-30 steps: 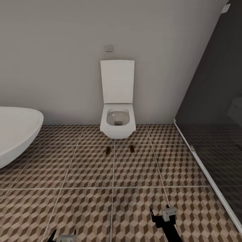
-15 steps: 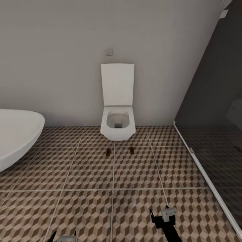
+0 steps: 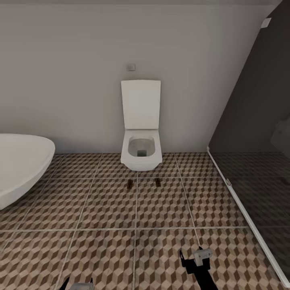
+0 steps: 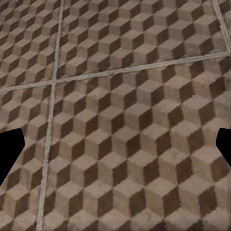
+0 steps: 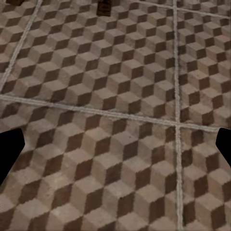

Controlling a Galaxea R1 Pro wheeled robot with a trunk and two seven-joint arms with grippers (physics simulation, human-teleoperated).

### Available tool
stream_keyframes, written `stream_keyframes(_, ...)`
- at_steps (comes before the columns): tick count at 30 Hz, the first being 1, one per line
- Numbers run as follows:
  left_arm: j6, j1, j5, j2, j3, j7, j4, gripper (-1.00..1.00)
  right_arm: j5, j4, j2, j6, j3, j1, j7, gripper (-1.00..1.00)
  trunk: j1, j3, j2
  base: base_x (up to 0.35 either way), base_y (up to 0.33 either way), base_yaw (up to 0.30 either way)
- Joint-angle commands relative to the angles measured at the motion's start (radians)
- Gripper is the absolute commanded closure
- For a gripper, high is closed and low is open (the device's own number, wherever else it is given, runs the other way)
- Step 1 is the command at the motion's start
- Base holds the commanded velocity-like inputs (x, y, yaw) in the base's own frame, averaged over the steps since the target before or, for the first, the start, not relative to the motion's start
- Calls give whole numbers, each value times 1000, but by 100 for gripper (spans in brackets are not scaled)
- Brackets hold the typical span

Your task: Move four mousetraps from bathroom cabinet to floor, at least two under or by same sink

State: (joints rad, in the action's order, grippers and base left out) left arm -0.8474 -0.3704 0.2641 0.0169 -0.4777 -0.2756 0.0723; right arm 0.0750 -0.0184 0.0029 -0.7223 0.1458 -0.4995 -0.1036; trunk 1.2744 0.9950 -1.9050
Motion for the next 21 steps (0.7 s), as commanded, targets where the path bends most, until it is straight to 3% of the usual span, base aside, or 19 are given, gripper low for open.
stream_keyframes(1,-4,-1,6,-1,-9,-2,3,-100,8,1,0,-1,5,-1,-11,-100,-4,-3,7,0,0,0)
stream_keyframes(21,10,-1,6,-3,-9,-1,3,-100,8,1,0,-1,5,-1,-10,-100,-81,-65,147,0,0,0)
